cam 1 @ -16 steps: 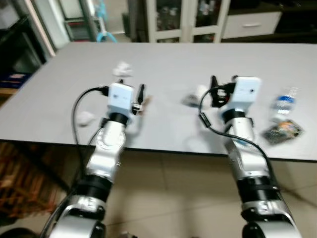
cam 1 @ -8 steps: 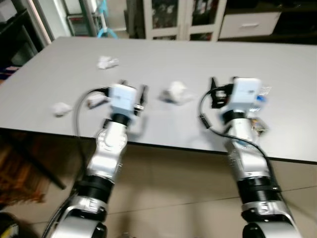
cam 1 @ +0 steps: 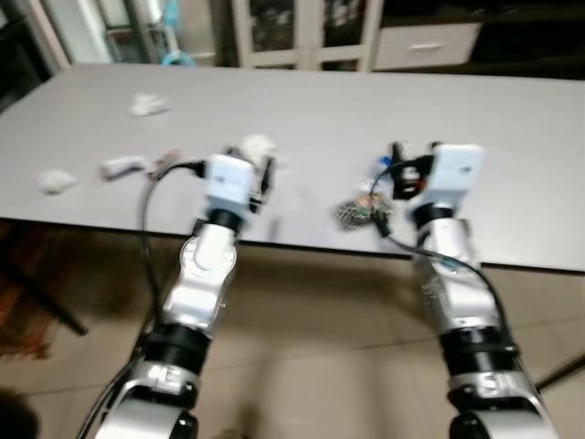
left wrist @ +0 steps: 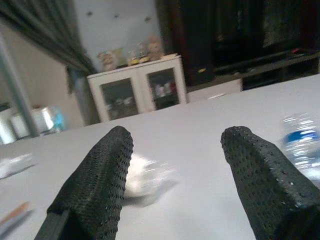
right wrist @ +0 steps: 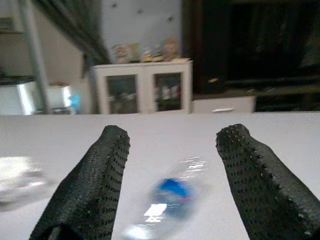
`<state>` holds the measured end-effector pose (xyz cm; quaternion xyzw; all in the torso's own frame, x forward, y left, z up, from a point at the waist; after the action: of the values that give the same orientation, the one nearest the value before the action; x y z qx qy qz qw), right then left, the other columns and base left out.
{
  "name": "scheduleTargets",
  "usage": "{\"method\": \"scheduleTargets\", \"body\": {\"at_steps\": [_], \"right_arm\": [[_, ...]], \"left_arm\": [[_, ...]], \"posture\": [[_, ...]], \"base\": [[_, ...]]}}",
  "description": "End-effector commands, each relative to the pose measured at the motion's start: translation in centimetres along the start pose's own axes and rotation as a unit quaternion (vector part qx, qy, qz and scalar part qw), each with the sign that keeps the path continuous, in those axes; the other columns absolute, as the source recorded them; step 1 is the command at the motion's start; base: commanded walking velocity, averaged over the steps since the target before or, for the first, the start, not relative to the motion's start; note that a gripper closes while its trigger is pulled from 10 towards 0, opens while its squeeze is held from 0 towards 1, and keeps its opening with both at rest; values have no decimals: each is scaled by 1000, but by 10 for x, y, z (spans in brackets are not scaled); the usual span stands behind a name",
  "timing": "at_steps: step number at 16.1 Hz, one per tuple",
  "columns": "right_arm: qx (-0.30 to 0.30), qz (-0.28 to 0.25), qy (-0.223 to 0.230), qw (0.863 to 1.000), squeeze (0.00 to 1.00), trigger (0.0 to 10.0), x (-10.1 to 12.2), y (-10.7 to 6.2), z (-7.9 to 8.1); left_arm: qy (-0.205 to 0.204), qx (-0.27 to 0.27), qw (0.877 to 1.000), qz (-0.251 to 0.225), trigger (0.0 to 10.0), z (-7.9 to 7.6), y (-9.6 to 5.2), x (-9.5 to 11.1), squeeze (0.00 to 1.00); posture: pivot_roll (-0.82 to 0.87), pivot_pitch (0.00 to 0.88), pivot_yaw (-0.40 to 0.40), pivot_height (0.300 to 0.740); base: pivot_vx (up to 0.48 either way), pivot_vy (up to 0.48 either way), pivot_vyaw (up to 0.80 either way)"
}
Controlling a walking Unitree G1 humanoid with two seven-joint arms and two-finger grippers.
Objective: Picking trash to rubbish bin
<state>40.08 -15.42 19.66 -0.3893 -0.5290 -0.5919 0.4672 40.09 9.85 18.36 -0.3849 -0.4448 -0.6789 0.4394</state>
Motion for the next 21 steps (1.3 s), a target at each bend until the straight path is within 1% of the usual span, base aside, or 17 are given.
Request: {"method": "scheduleTargets", "body": {"at_steps": [1, 5, 12, 14, 21], "right_arm": [[11, -5, 7, 1000, 0, 10000, 4, 2, 9], [11, -4, 7, 1000, 0, 10000, 4, 2, 8], [13, 0, 6, 1000, 0, 10000, 1, 2, 8], [13, 1, 6, 1000, 0, 10000, 1, 2, 8], [15, 3, 6, 1000, 0, 10000, -1, 0, 10]], "left_arm": [[10, 9, 1000, 2, 10000, 10, 0, -1, 0], [11, 11, 1000, 4, 10000, 11, 0, -2, 0], [2, 23, 1000, 14, 10000, 17, 1, -6, 0], [7, 28, 999, 24, 10000, 19, 1, -9, 0], [6, 25, 999, 20, 10000, 18, 1, -8, 0]], "posture": [[-60, 57, 49, 740], [-61, 59, 49, 740], [-59, 59, 50, 740], [-61, 60, 51, 740], [-59, 64, 53, 740]], "base": [[0, -461, 0], [0, -462, 0], [0, 0, 0], [343, 0, 0], [387, 0, 0]]}}
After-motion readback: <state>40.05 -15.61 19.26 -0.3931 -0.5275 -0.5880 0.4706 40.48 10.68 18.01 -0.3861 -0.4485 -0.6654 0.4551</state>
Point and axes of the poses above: a point about 5 cm out from each wrist's last joint towards the gripper, its own y axis pointing out of the wrist towards the gripper, its own x axis along the axis of the wrist's last joint, z = x × y, the point moved 5 cm from there along y, pointing out of the wrist towards the gripper, and after that the axes turned 7 degrees about y, right-handed, at the moved point
